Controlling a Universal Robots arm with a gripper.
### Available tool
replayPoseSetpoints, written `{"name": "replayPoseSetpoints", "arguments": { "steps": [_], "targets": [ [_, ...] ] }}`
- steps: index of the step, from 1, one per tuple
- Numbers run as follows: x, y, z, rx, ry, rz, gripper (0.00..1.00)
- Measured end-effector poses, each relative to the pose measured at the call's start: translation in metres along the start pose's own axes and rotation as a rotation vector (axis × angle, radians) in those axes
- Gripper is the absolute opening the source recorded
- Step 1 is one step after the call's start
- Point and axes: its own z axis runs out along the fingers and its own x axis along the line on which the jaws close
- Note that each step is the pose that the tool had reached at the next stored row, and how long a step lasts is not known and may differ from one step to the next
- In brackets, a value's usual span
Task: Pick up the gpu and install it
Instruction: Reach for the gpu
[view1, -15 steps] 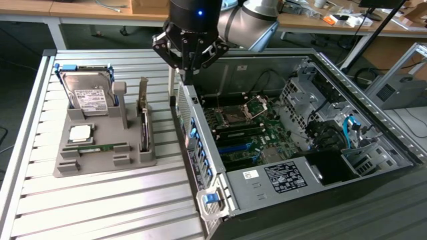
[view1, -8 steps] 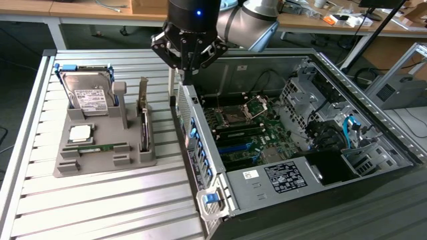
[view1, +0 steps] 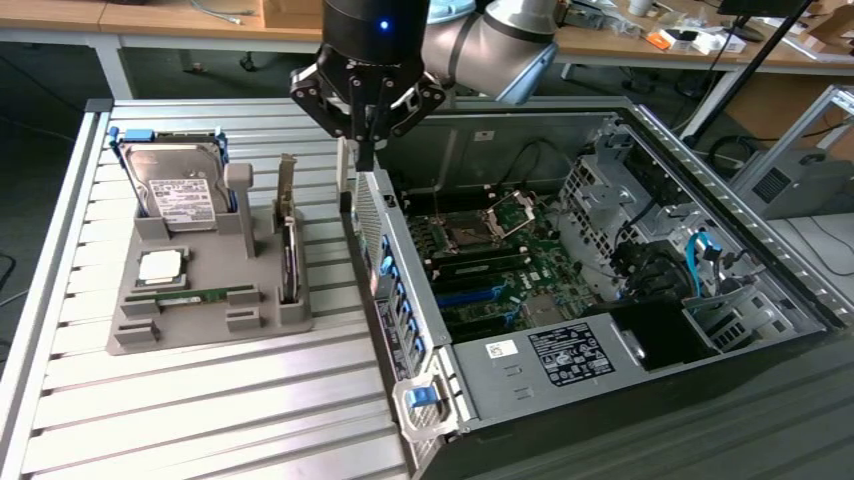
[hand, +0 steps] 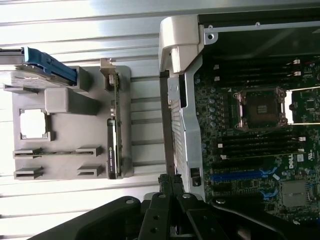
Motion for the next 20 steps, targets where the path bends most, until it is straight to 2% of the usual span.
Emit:
{"name": "replayPoseSetpoints", "arguments": {
  "steps": [20],
  "targets": [
    [0.0095,-0.0007,-0.0002,0.0,0.0,0.0,0.1]
  ]
}}
